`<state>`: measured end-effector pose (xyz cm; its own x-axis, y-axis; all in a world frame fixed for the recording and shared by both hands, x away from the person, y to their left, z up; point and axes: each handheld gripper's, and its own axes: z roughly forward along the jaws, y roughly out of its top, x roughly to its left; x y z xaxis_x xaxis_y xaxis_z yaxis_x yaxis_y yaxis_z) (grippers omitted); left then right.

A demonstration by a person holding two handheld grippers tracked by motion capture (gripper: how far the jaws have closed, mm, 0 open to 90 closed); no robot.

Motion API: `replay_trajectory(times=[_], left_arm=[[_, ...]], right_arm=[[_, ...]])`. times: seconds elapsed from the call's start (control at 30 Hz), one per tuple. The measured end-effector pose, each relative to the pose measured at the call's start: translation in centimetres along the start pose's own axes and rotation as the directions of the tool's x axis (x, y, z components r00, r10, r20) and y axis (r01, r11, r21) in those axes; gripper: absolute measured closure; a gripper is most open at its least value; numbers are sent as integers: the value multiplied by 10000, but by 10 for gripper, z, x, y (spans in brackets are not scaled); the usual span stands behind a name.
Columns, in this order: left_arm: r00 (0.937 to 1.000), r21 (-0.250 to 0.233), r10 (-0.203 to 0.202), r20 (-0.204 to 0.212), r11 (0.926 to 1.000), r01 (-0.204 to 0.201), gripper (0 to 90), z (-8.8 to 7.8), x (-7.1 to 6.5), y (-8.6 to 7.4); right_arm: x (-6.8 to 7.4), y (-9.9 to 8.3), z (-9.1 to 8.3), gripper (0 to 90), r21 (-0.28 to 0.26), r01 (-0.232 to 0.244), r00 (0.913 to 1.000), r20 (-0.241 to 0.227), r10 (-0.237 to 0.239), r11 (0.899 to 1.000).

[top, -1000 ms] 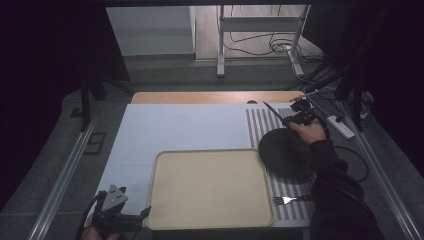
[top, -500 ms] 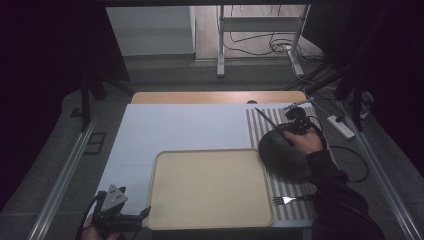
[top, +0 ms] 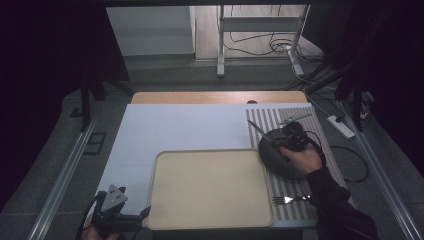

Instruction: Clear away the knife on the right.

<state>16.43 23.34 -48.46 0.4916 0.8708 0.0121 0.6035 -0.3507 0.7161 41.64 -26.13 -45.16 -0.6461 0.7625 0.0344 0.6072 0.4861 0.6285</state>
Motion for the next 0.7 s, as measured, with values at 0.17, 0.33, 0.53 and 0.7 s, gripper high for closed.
replay_trajectory(times=[0.17,0.33,0.53,0.7], left_arm=[[10000,14,37,-10,10000,-37,0,0,0,0],[10000,16,41,-13,10000,-41,0,0,0,0],[10000,30,84,-19,10000,-84,0,0,-1,0],[9999,43,110,-32,9999,-110,0,0,-1,0]], right_arm=[[15,-7,-4,777,13,129,9999,-100,-129,9999],[34,-15,-10,777,-82,289,9992,-257,-291,9995],[58,-26,-12,777,53,557,9969,-565,-553,9984],[77,-33,-14,777,110,847,9937,-746,-836,9963]])
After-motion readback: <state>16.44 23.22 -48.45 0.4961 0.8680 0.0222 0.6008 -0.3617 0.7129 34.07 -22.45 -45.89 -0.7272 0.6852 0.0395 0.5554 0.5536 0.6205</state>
